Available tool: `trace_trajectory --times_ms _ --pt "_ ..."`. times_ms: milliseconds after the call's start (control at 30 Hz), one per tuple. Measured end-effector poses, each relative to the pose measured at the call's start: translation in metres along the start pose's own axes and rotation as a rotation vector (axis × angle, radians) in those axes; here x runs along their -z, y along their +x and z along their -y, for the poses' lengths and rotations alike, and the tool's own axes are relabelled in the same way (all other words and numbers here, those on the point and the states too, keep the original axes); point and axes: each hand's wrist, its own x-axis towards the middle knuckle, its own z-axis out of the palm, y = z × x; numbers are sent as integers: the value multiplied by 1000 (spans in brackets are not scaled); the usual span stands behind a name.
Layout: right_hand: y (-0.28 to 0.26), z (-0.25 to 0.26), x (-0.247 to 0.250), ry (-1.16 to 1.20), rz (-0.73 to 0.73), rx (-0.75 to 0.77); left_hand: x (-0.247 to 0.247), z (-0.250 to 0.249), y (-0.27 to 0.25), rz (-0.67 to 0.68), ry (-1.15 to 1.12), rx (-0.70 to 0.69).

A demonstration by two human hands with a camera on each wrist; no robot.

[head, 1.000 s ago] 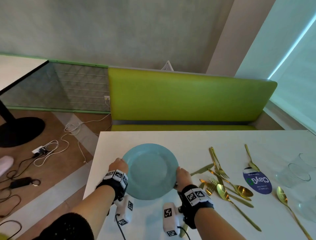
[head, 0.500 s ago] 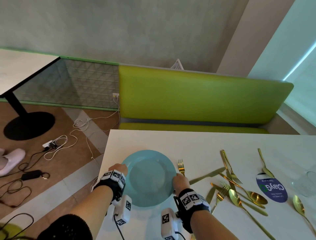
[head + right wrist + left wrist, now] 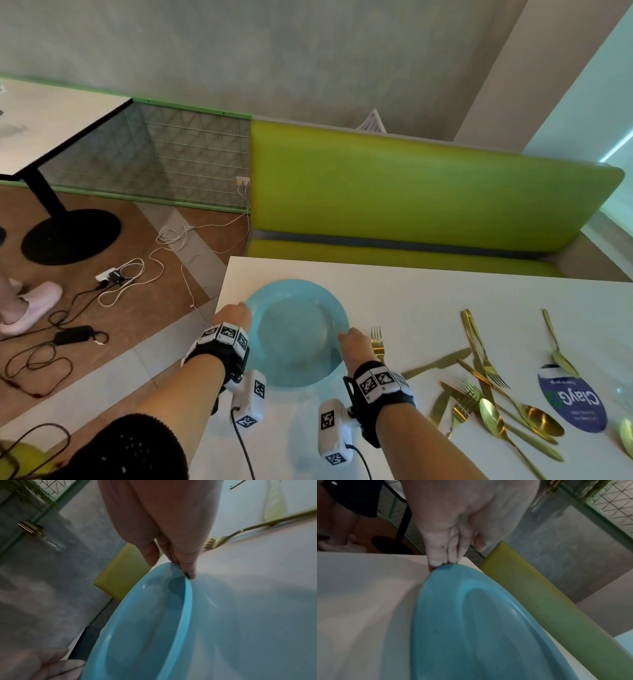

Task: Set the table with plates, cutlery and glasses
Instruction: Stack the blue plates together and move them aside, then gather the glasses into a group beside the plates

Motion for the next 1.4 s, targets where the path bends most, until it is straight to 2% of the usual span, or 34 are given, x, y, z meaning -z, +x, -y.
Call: trace_trajectory --times_ms 167,400,767,1000,1133,1267,1400 --pt "10 12 -5 186 -5 0 6 2 18 -60 -121 47" --pt "24 24 -16 308 -7 2 10 1 31 -81 -385 160" --pt "38 33 -15 371 -25 -16 11 -2 48 -41 -455 168" --pt "32 35 -7 376 -31 -60 11 -4 52 -21 -410 61" --pt "29 28 13 380 -76 -38 8 -18 41 -154 -394 21" --pt "11 10 53 504 -116 -20 2 -43 23 -247 -393 -73" --pt "-21 -24 107 665 -195 -61 -20 -82 -8 -216 -413 -215"
